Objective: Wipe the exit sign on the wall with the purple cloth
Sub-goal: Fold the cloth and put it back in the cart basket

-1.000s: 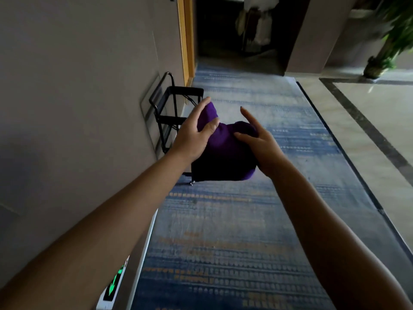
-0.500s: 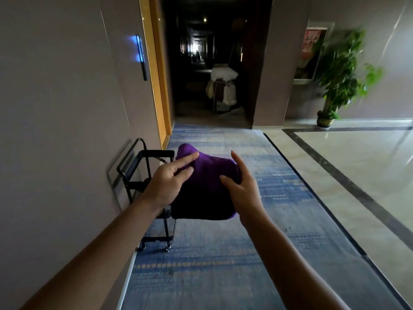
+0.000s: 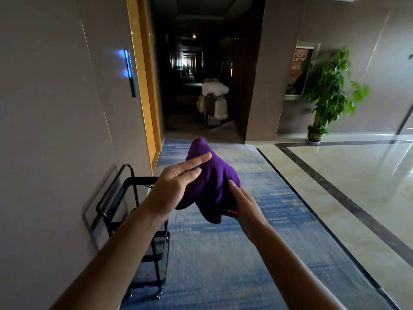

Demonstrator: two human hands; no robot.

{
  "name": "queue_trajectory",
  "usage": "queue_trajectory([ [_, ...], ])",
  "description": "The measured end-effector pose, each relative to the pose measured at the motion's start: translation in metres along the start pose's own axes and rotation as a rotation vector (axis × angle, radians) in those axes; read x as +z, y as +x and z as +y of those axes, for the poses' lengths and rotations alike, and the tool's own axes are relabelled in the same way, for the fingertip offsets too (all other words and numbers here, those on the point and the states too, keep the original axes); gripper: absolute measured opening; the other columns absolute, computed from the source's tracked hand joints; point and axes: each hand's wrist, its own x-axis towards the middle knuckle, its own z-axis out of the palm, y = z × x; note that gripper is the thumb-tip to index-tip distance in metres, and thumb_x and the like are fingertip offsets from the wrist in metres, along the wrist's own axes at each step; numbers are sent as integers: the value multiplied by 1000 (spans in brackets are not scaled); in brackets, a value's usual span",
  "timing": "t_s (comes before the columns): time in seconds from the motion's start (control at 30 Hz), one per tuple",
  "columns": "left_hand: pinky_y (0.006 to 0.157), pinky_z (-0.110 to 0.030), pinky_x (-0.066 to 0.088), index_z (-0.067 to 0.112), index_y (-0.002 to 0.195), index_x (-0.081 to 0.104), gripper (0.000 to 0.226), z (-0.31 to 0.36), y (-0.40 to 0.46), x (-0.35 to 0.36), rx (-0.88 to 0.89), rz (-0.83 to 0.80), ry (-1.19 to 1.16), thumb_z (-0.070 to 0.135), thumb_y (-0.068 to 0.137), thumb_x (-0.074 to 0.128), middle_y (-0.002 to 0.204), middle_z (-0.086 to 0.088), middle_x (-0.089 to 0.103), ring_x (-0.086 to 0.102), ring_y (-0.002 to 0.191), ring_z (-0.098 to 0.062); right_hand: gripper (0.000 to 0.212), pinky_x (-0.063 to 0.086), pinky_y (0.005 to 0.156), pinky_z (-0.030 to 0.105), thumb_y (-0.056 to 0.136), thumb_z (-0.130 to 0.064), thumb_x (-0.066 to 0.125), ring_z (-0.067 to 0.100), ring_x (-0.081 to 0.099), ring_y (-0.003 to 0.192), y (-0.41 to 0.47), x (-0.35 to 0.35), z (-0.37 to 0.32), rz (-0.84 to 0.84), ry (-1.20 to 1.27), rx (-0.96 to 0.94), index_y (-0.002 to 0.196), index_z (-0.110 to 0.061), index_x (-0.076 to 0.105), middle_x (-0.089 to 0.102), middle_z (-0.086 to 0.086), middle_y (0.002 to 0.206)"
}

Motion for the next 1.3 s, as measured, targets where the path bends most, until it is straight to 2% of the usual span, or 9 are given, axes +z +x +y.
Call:
queue_trajectory([
  [0.13,113,-29,44,36,127,72,36,-19,50,-18,-23,28,-103,19,99,57,136,16,64,57,132,-6,79,49,110,51,80,-65,74,29,65,128,57,3,1,-25,164,-10,148,-30,53,67,8,140],
  [0.23,106,-27,50,35,126,73,37,-34,90,-28,-17,96,-135,15,98,58,127,20,69,64,120,-3,86,49,111,55,69,-67,82,28,62,131,100,2,-12,-69,164,-60,146,-55,45,56,0,148],
  [0.43,87,-12,53,37,128,71,39,-58,179,-51,72,171,-90,17,96,61,130,17,68,65,117,0,44,61,88,26,94,-25,68,5,72,111,198,-6,-43,-204,90,-123,129,-52,65,64,-14,132],
  [0.57,93,-9,49,34,130,70,41,-62,236,-61,174,288,-19,13,95,64,137,15,65,60,125,4,44,53,103,27,99,-8,60,0,68,116,274,-6,-65,-300,9,-201,117,-45,73,75,-18,122],
  [0.7,100,-16,50,32,125,73,39,-66,280,-66,184,394,-7,10,94,65,129,18,69,62,123,2,50,55,94,17,99,-4,57,-4,65,117,344,-9,-86,-395,-58,-265,116,-48,74,73,-23,124],
  [0.93,93,-10,51,39,133,65,44,-108,337,-101,119,579,471,32,91,75,116,30,64,61,109,17,39,49,112,45,98,-9,59,19,63,125,444,3,-76,-479,-130,-212,113,-40,78,72,-6,129],
  [1.07,102,-20,50,43,136,62,50,-149,363,-140,113,634,480,24,91,74,122,26,67,64,116,6,26,49,111,38,97,-32,61,15,66,121,497,37,-51,-482,-116,-185,114,-35,79,75,-7,124],
  [1.2,100,-15,48,50,123,67,44,-181,384,-184,121,681,480,22,90,73,120,28,70,65,117,4,33,51,107,38,98,-19,63,24,61,125,549,73,-21,-542,-204,-186,119,-41,75,68,1,133],
  [1.3,101,-11,44,44,112,73,29,-204,396,-215,136,764,533,24,91,72,116,26,73,65,114,7,45,52,92,25,101,-14,56,9,59,116,585,101,-10,-627,-365,-234,124,-52,66,62,-14,126],
])
